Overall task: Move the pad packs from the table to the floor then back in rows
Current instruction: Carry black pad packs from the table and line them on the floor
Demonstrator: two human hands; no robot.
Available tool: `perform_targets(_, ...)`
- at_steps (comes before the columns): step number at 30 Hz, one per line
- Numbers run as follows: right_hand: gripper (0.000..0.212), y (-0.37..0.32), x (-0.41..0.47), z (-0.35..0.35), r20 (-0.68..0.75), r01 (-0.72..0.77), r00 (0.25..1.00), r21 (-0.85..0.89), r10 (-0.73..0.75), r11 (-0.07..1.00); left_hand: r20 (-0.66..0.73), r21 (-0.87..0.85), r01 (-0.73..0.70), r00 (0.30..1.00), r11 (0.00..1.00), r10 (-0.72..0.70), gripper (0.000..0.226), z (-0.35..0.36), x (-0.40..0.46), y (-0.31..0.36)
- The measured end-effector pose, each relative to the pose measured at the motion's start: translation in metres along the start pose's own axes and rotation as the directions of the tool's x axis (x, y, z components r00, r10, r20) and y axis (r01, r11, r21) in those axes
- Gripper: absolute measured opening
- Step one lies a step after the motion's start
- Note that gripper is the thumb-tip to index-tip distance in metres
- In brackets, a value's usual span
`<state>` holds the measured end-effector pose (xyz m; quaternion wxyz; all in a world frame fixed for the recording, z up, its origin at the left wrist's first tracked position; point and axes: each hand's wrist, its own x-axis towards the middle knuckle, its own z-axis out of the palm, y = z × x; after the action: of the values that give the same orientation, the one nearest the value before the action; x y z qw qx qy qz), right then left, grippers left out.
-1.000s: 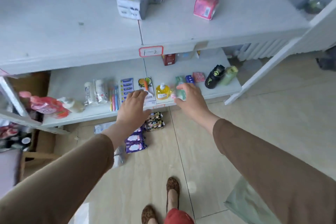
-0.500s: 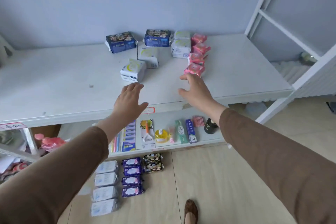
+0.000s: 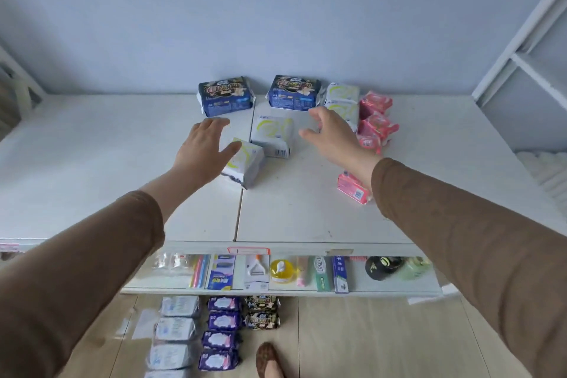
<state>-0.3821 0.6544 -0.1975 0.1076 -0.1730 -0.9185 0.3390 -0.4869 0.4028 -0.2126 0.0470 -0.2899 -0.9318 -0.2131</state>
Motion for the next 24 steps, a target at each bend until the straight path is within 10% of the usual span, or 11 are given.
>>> perform_targets(18, 0.045, 0.052, 0.208, 0.004, -0.053, -0.147, 0.989, -0.396, 0.138, 0.907, 0.056, -0.045, 0.3, 0.953, 0.953, -0.297, 0.062, 0.037, 0.208, -0.113)
perform_targets(24, 0.074, 0.069, 0.243, 0.018, -0.003, -0.181, 0.976, -0.557, 0.216, 0.811, 0.142, -0.164, 0.476, 0.878, 0.864, -0.457, 0.084, 0.056, 0.252, -0.138)
